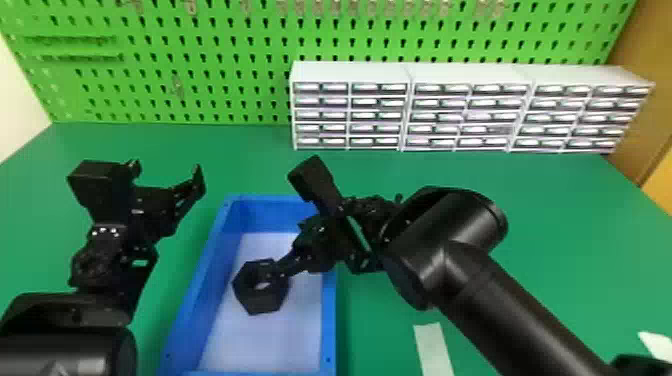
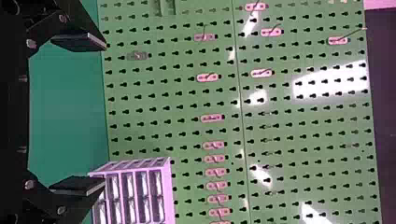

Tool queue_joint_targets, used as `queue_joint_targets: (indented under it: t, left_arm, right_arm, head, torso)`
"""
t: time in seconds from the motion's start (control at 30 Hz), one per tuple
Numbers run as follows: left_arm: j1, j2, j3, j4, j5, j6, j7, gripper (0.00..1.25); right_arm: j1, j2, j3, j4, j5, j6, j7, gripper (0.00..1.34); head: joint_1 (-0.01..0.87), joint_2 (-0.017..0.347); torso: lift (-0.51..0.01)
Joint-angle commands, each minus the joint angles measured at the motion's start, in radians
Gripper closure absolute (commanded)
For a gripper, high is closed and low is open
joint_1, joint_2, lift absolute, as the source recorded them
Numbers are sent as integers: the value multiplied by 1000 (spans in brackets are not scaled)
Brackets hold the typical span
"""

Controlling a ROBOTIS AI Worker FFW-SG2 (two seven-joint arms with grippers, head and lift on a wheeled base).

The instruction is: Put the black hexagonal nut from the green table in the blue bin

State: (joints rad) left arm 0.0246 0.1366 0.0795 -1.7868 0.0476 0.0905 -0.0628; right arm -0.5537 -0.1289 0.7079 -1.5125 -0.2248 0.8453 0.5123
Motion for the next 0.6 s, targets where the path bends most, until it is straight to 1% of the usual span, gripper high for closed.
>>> queue_joint_targets:
  t: [0.0, 0.17, 0.3, 0.47, 0.57]
  left_arm:
    - [0, 0, 0, 0, 0, 0, 0, 249]
    - [2, 0, 2, 0, 3, 0, 0, 249]
    - [3, 0, 2, 0, 3, 0, 0, 249]
    - [3, 0, 2, 0, 3, 0, 0, 249]
    - [3, 0, 2, 0, 5, 0, 0, 249]
  right_arm:
    - [1, 2, -15, 0, -2, 0, 0, 62]
    - [6, 3, -50, -5, -13, -2, 2, 62]
    - [17, 5, -105, -25, -13, -2, 25, 62]
    - [49, 11, -219, -75, 2, -9, 37, 62]
    - [72, 17, -291, -98, 4, -37, 40, 62]
  head:
    - [686, 52]
    - [686, 52]
    - [686, 52]
    - [686, 52]
    - [686, 52]
  torso:
    - [-97]
    - [-97]
    - [-97]
    - [-97]
    - [-97]
